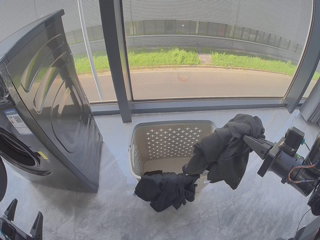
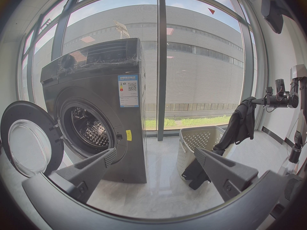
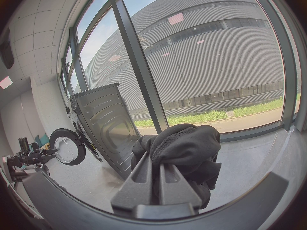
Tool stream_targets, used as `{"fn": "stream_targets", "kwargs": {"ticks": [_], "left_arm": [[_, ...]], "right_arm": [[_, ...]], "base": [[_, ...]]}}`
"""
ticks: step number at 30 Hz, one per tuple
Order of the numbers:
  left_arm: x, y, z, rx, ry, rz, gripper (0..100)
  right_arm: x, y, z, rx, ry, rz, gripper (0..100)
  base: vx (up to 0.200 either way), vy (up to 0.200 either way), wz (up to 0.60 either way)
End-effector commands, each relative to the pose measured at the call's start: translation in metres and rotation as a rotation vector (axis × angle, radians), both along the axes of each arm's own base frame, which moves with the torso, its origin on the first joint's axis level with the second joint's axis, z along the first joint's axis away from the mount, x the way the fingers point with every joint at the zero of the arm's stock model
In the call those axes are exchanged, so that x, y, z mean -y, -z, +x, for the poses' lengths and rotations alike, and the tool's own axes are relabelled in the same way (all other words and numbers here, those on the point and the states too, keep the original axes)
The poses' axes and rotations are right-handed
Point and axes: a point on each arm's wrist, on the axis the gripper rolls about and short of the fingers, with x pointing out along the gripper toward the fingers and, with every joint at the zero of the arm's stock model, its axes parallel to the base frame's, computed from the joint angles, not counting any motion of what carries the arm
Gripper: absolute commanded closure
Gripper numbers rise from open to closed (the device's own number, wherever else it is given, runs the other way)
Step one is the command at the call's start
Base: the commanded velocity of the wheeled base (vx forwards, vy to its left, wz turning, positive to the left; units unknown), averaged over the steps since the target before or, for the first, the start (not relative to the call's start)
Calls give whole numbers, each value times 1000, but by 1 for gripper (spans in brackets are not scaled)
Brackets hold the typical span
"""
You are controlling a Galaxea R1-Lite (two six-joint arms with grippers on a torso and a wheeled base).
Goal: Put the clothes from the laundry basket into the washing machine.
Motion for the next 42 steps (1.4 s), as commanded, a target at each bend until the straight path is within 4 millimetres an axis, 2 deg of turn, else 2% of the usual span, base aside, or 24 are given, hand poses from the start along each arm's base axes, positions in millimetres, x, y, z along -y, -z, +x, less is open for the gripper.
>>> {"fn": "stream_targets", "kwargs": {"ticks": [1,13,23,33,42], "left_arm": [[0,4,0,4,1,-1,0],[0,4,0,3,1,1,0],[0,4,0,3,2,1,0],[0,4,0,3,2,1,0],[0,4,0,3,1,1,0]], "right_arm": [[0,-2,-2,7,-3,4,100],[-1,-3,-7,15,-28,8,100],[-5,-2,-10,13,-52,9,100],[-4,-1,-10,6,-40,4,100],[-7,-5,2,13,138,14,100]], "base": [[0,200,0],[0,200,0],[0,0,0],[-200,0,0],[-22,0,0]]}}
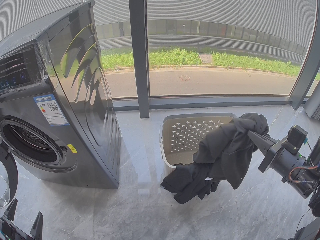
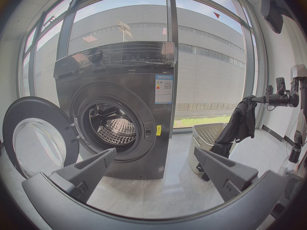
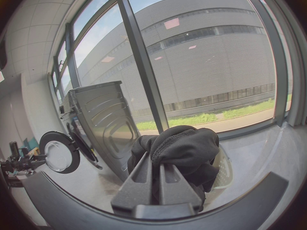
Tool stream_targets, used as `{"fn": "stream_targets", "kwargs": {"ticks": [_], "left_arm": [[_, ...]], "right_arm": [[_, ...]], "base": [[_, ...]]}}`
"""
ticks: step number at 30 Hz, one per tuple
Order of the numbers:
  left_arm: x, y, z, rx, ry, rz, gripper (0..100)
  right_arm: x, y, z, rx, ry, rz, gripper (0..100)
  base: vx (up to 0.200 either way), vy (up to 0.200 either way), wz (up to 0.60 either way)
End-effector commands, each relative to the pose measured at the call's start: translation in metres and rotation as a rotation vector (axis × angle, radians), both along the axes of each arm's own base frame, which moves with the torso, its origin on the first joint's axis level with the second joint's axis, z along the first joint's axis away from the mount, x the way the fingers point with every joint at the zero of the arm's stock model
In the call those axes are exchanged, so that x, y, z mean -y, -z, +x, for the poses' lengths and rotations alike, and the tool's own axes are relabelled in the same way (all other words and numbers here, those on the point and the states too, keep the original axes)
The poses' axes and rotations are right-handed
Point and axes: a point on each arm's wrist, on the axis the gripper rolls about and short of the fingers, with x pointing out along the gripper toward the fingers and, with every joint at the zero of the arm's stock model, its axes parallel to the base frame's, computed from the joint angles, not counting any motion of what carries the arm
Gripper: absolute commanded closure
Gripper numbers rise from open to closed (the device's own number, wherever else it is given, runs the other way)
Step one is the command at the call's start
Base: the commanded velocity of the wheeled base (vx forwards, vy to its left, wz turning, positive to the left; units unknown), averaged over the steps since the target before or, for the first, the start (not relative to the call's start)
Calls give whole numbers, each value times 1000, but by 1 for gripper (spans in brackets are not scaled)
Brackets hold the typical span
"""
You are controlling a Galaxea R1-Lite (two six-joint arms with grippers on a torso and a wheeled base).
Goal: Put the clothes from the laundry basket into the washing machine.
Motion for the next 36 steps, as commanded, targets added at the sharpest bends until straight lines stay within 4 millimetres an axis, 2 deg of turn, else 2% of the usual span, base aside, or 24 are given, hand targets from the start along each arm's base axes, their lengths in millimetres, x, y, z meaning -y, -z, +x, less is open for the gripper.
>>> {"fn": "stream_targets", "kwargs": {"ticks": [1,4,7,23,36], "left_arm": [[0,4,0,3,-1,0,0],[0,4,0,3,0,0,0],[0,4,0,3,0,0,0],[0,4,0,3,0,0,0],[0,4,0,3,0,0,0]], "right_arm": [[-3,1,7,-8,50,-4,100],[-4,2,9,-18,115,-7,100],[-6,2,11,-19,153,-5,100],[-17,2,2,-17,91,2,100],[-19,2,1,-18,82,3,100]], "base": [[0,0,0],[0,0,0],[0,200,0],[0,200,0],[0,200,0]]}}
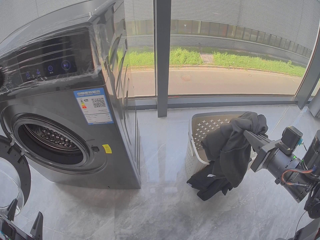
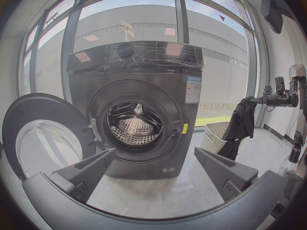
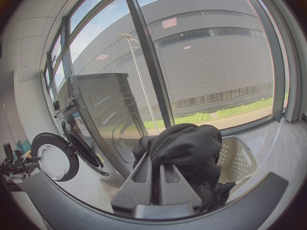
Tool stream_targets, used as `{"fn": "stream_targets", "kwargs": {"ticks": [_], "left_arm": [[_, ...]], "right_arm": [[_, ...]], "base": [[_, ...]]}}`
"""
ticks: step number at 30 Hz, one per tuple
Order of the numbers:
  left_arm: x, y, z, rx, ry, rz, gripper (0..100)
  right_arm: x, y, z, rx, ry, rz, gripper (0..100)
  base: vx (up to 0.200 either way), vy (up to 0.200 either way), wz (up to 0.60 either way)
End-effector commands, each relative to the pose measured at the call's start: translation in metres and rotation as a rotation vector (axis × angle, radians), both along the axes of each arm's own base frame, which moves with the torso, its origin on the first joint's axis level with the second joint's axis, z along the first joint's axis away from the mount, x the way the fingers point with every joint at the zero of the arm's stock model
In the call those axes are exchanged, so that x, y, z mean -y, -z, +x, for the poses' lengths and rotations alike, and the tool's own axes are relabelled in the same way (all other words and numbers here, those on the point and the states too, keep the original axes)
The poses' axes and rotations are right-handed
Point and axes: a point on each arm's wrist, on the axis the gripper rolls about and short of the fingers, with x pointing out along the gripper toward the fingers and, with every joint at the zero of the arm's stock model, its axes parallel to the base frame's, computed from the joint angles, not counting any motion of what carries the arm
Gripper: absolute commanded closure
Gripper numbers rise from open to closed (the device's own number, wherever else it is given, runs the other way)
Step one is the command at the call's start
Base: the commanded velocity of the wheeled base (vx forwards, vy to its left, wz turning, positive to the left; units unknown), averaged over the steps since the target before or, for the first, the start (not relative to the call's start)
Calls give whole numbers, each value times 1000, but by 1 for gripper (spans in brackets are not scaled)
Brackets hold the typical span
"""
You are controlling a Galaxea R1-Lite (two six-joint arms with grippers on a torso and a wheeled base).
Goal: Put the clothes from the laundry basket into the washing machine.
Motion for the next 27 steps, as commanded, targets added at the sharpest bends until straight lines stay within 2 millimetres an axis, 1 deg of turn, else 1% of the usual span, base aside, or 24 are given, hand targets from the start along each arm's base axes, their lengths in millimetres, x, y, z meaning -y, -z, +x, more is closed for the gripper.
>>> {"fn": "stream_targets", "kwargs": {"ticks": [1,10,27], "left_arm": [[0,4,0,3,-1,0,0],[0,4,0,3,0,1,0],[0,4,0,0,3,-2,0]], "right_arm": [[-1,0,0,-1,-6,-1,100],[-2,0,-2,-1,-16,-1,100],[-2,2,-2,-5,-21,-5,100]], "base": [[0,200,0],[0,0,0],[-200,0,0]]}}
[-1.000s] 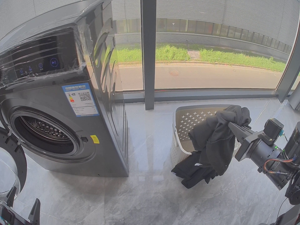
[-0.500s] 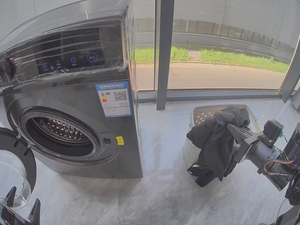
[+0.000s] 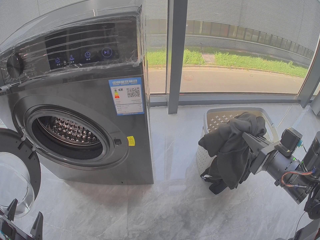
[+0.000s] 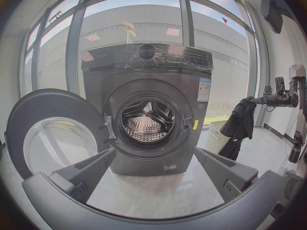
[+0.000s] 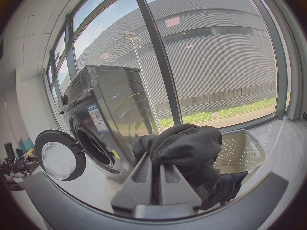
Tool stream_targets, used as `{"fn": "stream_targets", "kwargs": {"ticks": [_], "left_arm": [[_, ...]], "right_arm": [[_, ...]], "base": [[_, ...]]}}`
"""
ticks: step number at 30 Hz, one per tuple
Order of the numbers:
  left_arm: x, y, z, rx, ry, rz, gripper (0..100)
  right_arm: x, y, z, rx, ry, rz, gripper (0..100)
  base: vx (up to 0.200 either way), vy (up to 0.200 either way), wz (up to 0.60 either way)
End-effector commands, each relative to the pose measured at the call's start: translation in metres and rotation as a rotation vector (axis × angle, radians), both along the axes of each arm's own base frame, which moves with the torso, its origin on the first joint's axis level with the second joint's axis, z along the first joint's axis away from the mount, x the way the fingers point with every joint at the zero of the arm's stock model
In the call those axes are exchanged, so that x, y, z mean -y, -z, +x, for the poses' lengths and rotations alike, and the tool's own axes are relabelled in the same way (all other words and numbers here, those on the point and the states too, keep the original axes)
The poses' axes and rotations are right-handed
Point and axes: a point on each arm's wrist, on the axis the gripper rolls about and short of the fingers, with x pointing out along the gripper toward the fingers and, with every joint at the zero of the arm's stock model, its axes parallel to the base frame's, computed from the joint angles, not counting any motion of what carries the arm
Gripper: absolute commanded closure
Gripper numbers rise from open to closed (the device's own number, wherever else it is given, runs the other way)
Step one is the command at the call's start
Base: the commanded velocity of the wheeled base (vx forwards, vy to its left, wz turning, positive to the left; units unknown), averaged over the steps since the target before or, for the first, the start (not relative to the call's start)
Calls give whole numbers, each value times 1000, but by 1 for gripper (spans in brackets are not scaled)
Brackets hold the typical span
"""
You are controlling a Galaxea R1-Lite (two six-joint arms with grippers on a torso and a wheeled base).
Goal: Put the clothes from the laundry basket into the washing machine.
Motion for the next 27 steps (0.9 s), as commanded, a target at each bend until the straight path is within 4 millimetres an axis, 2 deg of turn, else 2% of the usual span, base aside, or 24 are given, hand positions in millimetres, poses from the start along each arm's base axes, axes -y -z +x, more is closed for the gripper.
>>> {"fn": "stream_targets", "kwargs": {"ticks": [1,7,27], "left_arm": [[0,4,0,1,-1,-1,0],[0,4,0,1,-2,1,0],[0,4,0,1,-2,1,0]], "right_arm": [[0,0,0,0,-1,-1,100],[0,1,0,-2,-1,0,100],[0,1,0,-3,-1,-1,100]], "base": [[-200,0,0],[0,0,0],[0,200,0]]}}
